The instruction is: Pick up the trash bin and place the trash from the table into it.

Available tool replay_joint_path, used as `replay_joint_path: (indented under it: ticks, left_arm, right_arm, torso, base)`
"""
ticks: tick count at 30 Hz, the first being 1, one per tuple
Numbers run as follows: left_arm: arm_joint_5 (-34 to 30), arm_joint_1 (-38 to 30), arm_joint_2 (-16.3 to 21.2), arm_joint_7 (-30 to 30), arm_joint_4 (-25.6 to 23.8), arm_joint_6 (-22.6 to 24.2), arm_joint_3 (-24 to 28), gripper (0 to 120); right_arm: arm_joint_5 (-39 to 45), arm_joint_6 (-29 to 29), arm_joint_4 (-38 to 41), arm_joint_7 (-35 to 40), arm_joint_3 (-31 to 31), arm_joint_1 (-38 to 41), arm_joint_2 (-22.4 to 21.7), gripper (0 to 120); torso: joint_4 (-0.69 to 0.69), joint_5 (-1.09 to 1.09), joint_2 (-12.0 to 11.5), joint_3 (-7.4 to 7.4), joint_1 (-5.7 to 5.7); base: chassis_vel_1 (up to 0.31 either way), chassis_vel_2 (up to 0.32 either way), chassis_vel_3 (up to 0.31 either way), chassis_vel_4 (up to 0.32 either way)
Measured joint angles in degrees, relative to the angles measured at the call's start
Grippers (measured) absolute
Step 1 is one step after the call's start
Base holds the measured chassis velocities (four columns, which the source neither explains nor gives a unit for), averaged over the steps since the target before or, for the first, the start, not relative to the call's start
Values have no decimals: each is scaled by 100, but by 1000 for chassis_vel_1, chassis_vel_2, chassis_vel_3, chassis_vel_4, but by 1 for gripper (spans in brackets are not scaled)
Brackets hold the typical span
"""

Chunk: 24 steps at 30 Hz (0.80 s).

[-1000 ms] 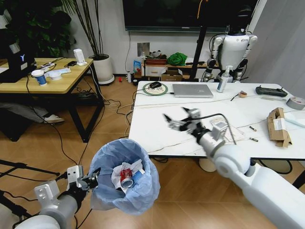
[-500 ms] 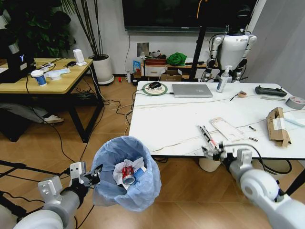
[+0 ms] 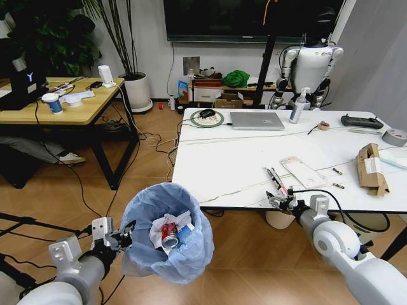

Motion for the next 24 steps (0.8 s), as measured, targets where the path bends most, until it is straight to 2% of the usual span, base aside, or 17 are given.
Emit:
replay_joint_path:
  ticks: [1, 2, 8, 10, 15, 18, 19, 24]
  left_arm:
    - [-8, -18, -5, -1, 5, -1, 2, 0]
    - [-8, -18, -5, -1, 5, -1, 2, 0]
    - [-20, -39, -34, -14, 50, -1, 34, 0]
    - [-20, -48, -34, -15, 58, -2, 37, 0]
    - [-29, -88, -28, -17, 98, -1, 56, 0]
    - [-48, -128, -17, -19, 122, -1, 69, 0]
    - [-65, -150, -11, -23, 131, -2, 76, 0]
    - [-132, -204, 12, -46, 158, 2, 92, 0]
  right_arm:
    - [4, 6, -11, -13, -18, 22, -7, 65]
    - [4, 6, -11, -13, -18, 22, -7, 65]
    - [52, 41, -90, -67, -90, 175, -25, 40]
    - [54, 46, -101, -73, -105, 196, -32, 36]
    - [66, 48, -139, -88, -153, 275, -37, 15]
    - [68, 56, -163, -119, -174, 317, -38, 9]
    - [69, 90, -165, -154, -175, 344, -42, 1]
    - [160, 479, 65, -579, -136, 481, -156, 0]
  torso:
    - [-1, 0, 0, 0, 0]
    - [-1, 0, 0, 0, 0]
    - [0, -1, 0, 0, 0]
    - [0, 0, 0, 0, 0]
    - [0, 0, 0, 0, 0]
    - [0, 0, 0, 0, 0]
    - [-1, 0, 0, 0, 0]
    - [-1, 1, 0, 0, 0]
  base:
    - [0, 0, 0, 0]
    - [0, 0, 0, 0]
    - [0, 0, 0, 0]
    - [0, 0, 0, 0]
    - [0, 0, 0, 0]
    - [0, 0, 0, 0]
    - [0, 0, 0, 0]
    - [0, 0, 0, 0]
